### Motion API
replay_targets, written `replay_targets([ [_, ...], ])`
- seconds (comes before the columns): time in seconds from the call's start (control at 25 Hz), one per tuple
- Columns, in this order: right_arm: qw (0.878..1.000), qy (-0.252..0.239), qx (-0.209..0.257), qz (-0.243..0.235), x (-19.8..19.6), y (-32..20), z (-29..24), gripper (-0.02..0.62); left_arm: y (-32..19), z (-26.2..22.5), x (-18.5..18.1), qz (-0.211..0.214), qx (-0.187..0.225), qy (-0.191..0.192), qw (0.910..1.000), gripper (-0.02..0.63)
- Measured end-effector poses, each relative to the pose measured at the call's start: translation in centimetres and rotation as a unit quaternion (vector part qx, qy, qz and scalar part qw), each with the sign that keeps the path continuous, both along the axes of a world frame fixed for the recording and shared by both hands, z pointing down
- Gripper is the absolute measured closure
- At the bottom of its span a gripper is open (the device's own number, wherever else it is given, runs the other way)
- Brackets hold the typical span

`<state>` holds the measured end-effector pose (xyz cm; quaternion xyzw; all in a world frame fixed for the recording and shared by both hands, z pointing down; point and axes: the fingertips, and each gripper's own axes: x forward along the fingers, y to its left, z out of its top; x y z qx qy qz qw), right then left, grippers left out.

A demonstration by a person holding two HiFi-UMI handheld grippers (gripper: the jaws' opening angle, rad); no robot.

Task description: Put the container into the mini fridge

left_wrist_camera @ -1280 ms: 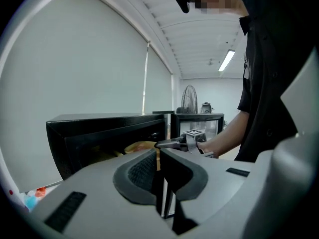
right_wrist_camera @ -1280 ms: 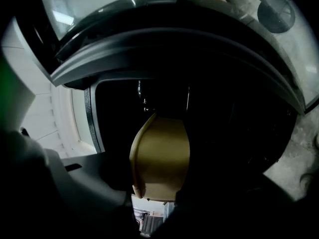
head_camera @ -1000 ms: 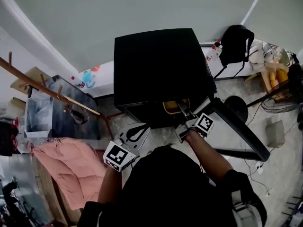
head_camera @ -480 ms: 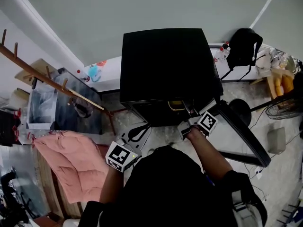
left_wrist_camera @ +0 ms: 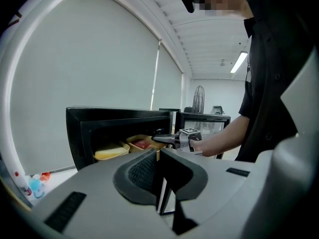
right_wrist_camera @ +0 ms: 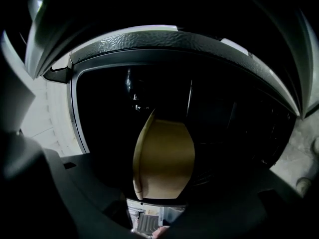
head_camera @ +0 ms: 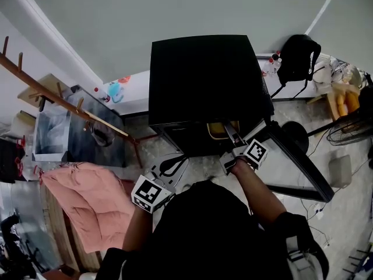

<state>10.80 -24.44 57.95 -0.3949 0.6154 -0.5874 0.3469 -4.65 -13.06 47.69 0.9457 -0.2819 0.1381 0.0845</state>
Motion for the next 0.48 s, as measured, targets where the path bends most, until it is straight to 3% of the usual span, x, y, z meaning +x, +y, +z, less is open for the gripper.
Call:
replay_targets([
  [0.2,1.0,-0.004,-0.002,0.008,0.2,-0.6,0.3,0.29,0.4,0.1,0.2,0.011,0.001,-0.001,0.9999,0.571],
  [0.48,0.999,0.031,0.014,-0.008,-0.1,0.9,-0.3,0.273,0.8,-0.1,0.2,0.018,0.002,0.007,0.9998,0.571],
])
